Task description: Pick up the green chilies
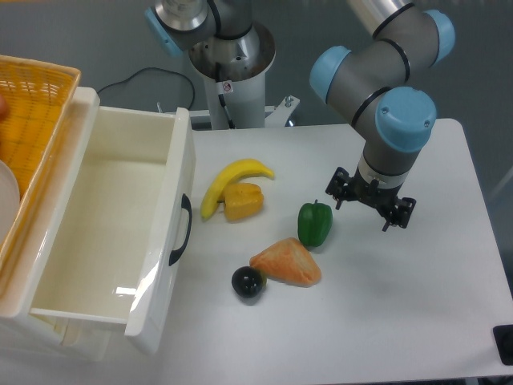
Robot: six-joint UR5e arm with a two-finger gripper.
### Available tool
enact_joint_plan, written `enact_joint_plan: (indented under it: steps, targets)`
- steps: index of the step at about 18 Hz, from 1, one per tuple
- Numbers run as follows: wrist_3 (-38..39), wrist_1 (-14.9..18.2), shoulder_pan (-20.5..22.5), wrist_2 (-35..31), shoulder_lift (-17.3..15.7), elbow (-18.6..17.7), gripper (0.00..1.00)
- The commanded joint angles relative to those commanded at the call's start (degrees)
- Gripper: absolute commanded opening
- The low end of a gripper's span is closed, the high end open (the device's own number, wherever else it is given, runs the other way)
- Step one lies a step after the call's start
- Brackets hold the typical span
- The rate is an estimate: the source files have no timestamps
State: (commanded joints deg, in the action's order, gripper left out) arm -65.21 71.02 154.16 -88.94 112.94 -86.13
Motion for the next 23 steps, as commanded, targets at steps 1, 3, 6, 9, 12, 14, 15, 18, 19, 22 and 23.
enact_joint_plan:
  steps: [1,3,6,9,12,14,15,18,19,22,23]
  targets:
    - [0.0,0.0,0.09,-0.09,0.18,0.17,1.0]
    - [0.09,0.0,0.26,-0.18,0.53,0.53,1.0]
    - [0.88,-1.58,0.53,-0.18,0.35,-0.61,1.0]
    - [1.84,-4.56,0.88,0.0,0.09,-3.94,1.0]
    - [5.79,-5.1,0.26,-0.27,-0.17,-6.15,1.0]
    - [6.33,-4.66,0.18,-0.09,-0.61,-6.15,1.0]
    - [6.24,-4.4,0.18,0.08,-1.22,-6.15,1.0]
    - [5.8,-1.86,0.18,0.61,-1.67,-6.5,1.0]
    - [5.8,-1.24,-0.35,0.53,-1.67,-6.5,1.0]
    - [5.8,-1.05,-1.76,0.52,-0.36,-6.5,1.0]
    - [5.8,-0.97,-2.11,0.52,0.35,-6.5,1.0]
